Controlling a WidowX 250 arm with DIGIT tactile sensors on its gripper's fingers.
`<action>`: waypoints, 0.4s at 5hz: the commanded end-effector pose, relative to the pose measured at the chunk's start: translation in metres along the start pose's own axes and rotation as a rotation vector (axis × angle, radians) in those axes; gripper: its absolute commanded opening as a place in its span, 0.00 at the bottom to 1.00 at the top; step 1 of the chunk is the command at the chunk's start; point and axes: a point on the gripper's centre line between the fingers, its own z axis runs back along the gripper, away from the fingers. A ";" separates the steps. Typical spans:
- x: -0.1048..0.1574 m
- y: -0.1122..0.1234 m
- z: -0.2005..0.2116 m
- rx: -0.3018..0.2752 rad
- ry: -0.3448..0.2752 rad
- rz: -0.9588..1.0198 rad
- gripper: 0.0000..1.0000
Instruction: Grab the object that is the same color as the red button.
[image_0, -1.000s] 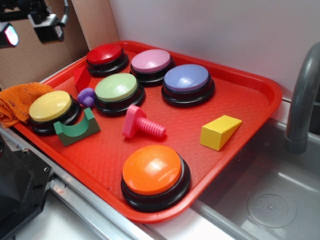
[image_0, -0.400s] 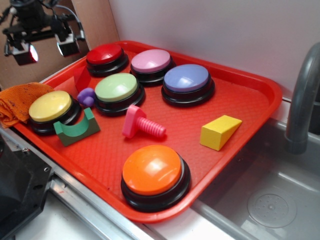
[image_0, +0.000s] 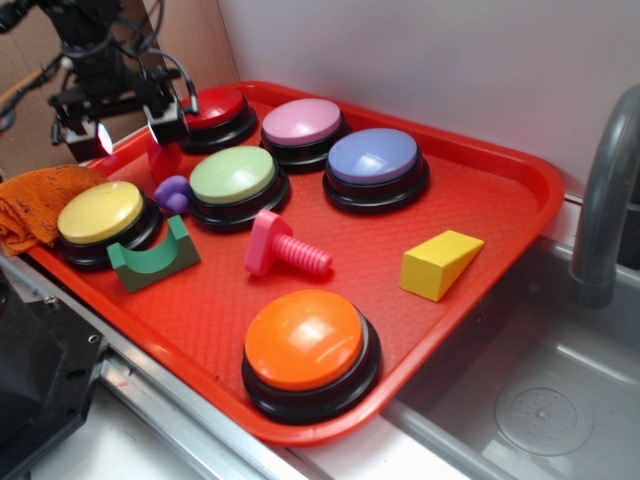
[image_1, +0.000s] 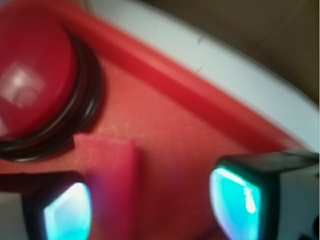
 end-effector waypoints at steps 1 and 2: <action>0.003 -0.008 -0.003 -0.077 -0.042 -0.070 1.00; 0.002 -0.010 -0.007 -0.078 -0.046 -0.063 0.62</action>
